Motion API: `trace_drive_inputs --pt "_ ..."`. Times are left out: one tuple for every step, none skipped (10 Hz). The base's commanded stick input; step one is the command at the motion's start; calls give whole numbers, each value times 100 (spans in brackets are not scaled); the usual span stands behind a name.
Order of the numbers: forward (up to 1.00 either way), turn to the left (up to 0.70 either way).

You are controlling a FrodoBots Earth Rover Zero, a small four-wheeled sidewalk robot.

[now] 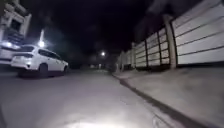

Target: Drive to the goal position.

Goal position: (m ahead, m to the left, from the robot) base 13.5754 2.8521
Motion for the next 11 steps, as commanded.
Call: trace_drive_inputs --pt "50 0" --pt "50 0" --pt "50 0" --pt "50 0" --pt "50 0" --pt "50 0" --pt "50 0" --pt "50 0" --pt "50 0" --pt "50 0" --pt "50 0"
